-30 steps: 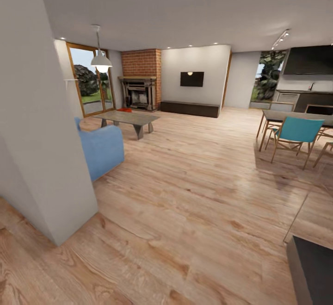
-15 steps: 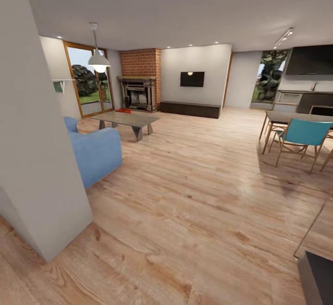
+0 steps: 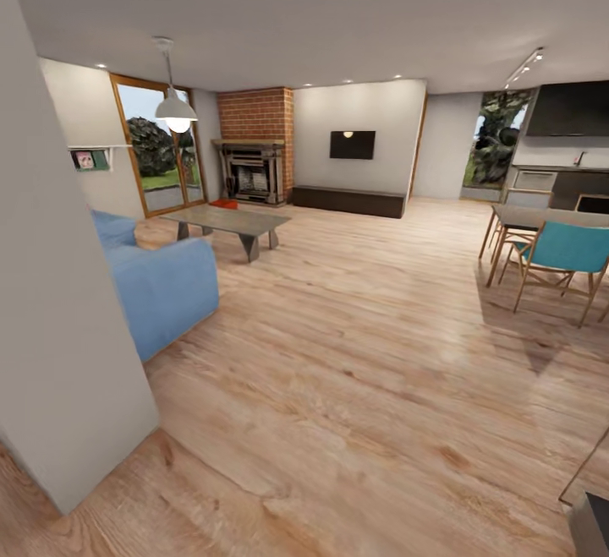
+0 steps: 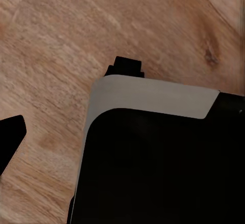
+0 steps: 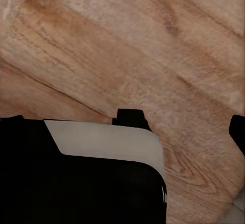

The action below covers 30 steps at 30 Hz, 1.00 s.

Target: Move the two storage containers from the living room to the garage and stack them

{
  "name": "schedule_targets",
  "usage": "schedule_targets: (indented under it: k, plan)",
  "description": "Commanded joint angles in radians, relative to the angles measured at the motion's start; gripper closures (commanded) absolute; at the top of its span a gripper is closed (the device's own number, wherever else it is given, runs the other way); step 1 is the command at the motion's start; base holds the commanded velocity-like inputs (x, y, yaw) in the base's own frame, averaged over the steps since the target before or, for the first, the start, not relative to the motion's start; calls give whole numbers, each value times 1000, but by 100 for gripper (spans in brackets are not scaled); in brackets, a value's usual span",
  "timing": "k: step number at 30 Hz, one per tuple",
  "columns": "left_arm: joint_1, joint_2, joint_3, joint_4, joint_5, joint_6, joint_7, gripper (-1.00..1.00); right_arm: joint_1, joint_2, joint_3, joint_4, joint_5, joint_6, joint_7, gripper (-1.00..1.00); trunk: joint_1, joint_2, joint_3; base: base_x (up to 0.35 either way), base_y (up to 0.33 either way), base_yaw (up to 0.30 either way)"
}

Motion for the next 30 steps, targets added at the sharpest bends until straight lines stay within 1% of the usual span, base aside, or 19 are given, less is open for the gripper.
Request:
schedule_targets:
  k: [1,8,24,30]
  plan:
    - [-1,0,1,-1,6,4,2,-100,-1,1,8,2,-10,-4,-2,-100,1,0,-1,322,0,-99]
    - [-1,0,1,-1,6,4,2,-100,-1,2,9,2,-15,-4,-2,-100,1,0,-1,322,0,-220]
    - [-1,1,1,-1,6,4,2,-100,-1,2,8,2,-9,-4,-1,-100,1,0,-1,322,0,-250]
    - [-1,1,1,-1,6,4,2,-100,-1,2,8,2,-9,-4,-1,-100,1,0,-1,322,0,-80]
